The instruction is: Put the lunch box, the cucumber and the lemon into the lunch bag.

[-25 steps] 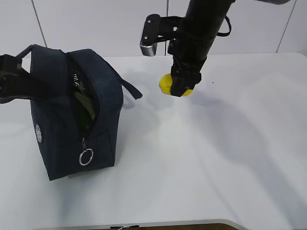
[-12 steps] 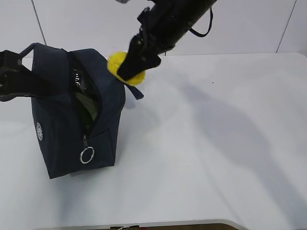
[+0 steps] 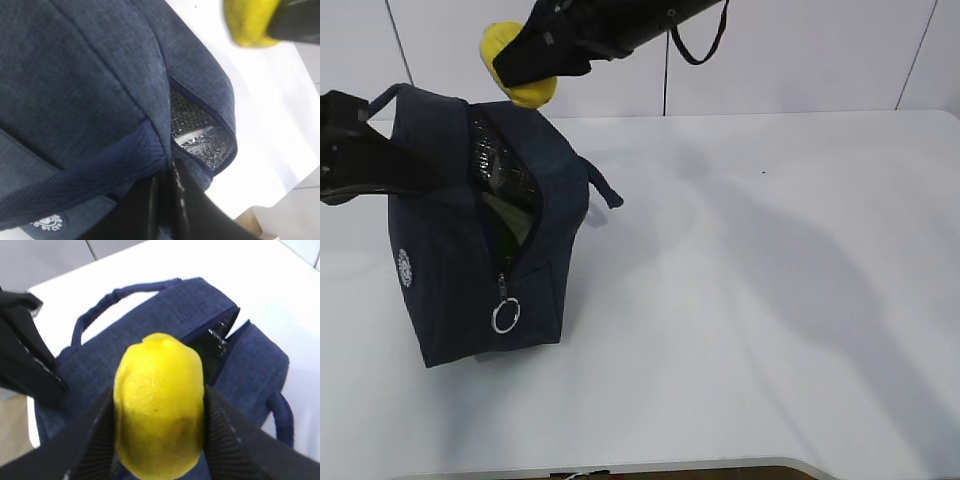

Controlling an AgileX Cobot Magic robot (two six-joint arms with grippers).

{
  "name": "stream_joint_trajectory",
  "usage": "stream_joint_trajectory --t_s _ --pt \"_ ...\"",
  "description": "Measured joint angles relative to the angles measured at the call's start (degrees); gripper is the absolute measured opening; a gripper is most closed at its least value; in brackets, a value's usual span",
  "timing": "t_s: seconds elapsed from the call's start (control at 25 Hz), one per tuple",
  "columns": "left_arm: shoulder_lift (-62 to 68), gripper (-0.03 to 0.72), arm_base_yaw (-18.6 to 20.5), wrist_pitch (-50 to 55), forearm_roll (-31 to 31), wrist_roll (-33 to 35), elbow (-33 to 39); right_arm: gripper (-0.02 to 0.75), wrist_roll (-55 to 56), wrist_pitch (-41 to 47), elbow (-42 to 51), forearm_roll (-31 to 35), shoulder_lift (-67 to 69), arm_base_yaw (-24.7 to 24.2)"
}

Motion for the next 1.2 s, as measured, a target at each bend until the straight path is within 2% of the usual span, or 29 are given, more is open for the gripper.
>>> stream_joint_trajectory --t_s 0.24,0.68,0.88,1.2 --pt "0.0 -0.009 0.0 -0.11 -1.58 0.0 0.0 0.397 0.0 -0.73 -0.09 5.39 4.25 0.75" --pt "0.0 -0.009 0.0 -0.21 -1.67 0.0 0.0 0.398 -4.21 -2.38 -0.09 6.37 10.27 2.48" --pt "0.0 -0.009 0.0 -0.21 -1.67 0.0 0.0 0.397 -8.38 -4.5 -0.09 6.46 10.38 3.97" --pt "0.0 -0.009 0.0 -0.21 -1.67 0.27 0.0 0.398 -9.15 -6.22 -0.09 6.46 10.38 4.29"
